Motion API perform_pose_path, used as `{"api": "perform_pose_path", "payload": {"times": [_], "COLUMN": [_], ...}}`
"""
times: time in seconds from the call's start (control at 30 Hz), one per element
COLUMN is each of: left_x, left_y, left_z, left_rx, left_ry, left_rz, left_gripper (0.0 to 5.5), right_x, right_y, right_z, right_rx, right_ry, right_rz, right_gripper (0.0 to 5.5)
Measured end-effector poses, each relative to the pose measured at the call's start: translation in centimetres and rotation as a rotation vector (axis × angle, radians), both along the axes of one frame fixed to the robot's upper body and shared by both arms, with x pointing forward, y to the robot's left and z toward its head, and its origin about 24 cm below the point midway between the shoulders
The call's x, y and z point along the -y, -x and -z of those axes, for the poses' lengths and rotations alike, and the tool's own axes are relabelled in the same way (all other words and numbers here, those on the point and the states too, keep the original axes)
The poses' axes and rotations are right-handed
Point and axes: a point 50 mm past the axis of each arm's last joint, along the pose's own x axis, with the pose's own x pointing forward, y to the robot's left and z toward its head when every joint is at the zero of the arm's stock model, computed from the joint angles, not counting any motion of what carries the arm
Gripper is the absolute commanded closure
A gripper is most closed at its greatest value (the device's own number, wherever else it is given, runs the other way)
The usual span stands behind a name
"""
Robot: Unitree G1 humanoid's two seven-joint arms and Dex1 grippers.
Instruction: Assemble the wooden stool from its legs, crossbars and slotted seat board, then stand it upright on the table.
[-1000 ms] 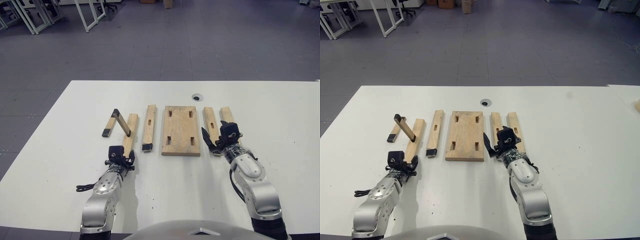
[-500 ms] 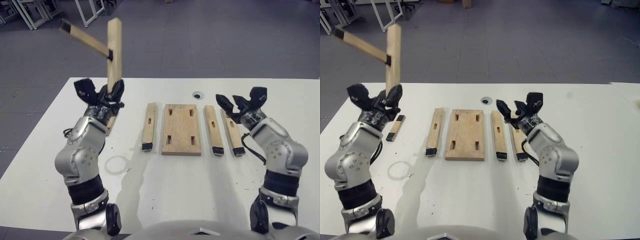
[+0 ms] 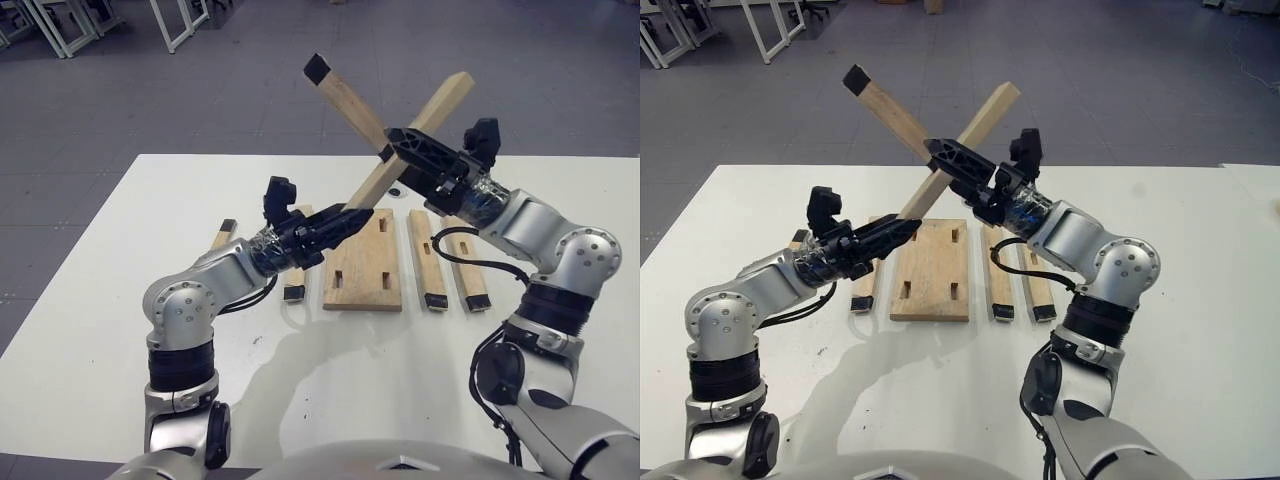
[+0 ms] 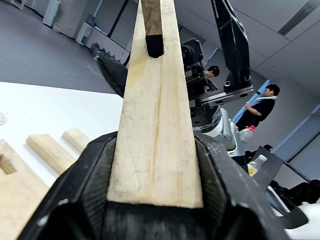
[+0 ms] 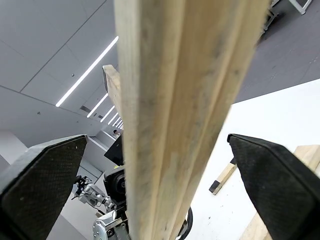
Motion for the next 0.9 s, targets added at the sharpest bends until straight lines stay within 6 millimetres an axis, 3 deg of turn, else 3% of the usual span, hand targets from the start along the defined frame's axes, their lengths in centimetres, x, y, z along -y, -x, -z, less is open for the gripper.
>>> {"api": "perform_pose_path", "payload": {"times": [0.1, 0.2, 0.7, 0.8, 0.9], "left_x": [0.2, 0.2, 0.4, 0.4, 0.4], "left_y": [0.2, 0.6, 1.5, 1.5, 1.6], "left_z": [0.3, 0.1, 0.6, 0.5, 0.6], "left_rx": [-0.063, -0.121, -0.141, -0.139, -0.139], "left_ry": [0.064, 0.171, 0.158, 0.162, 0.162], "left_rz": [0.059, 0.141, 0.186, 0.199, 0.214], "left_gripper": [3.46, 3.46, 3.46, 3.46, 3.46], "right_x": [-0.3, 0.7, 1.5, 1.6, 1.8], "right_y": [0.9, 2.0, 2.1, 2.1, 2.3], "right_z": [-0.9, -1.6, -0.7, -0.7, -0.8], "right_rx": [0.070, 0.148, 0.092, 0.093, 0.099], "right_ry": [-0.041, -0.061, -0.007, -0.001, 0.013], "right_rz": [-0.091, -0.180, -0.222, -0.236, -0.251], "right_gripper": [0.36, 0.36, 3.05, 3.45, 3.47]}}
